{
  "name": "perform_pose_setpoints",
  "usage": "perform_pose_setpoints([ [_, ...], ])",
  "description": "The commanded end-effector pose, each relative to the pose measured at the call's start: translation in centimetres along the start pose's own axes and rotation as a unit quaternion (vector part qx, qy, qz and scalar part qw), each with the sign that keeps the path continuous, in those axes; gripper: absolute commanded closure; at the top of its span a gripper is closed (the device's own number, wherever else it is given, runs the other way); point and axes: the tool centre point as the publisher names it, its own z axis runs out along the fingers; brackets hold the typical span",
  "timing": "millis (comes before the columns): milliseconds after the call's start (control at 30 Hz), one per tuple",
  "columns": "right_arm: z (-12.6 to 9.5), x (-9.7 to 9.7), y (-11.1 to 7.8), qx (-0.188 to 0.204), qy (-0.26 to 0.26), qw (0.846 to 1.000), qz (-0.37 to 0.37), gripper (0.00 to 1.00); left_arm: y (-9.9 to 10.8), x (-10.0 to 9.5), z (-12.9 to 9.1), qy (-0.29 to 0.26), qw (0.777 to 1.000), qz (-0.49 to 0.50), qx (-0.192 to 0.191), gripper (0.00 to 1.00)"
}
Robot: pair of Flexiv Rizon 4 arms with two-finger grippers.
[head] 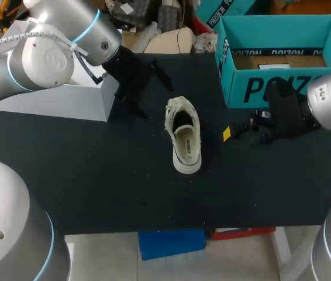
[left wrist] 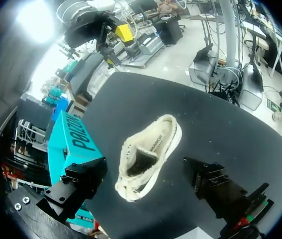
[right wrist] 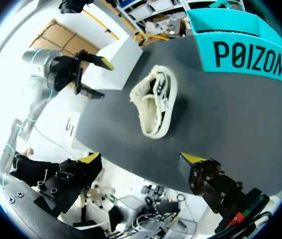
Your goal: Take the shoe out of the shoebox, open the shoe tongue, remove and reinsert the insole, then place the shoe into the shoebox
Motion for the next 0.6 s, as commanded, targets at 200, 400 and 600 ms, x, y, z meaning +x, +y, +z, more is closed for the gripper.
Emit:
perform_pose_setpoints([
  [200, 0.0, 0.1, 0.0, 0.000, -0.001, 1.000, 0.000, 0.00, 0.9, -1.0, 0.7, 0.041, 0.994, 0.099, -0.026, 0.09],
  [400, 0.0, 0.1, 0.0, 0.000, -0.001, 1.000, 0.000, 0.00, 2.7, -1.5, 2.4, 0.075, 0.968, 0.221, -0.087, 0.16],
  [600, 0.0, 0.1, 0.0, 0.000, -0.001, 1.000, 0.000, 0.00, 4.8, -1.4, 5.1, 0.128, 0.947, 0.278, -0.098, 0.26],
])
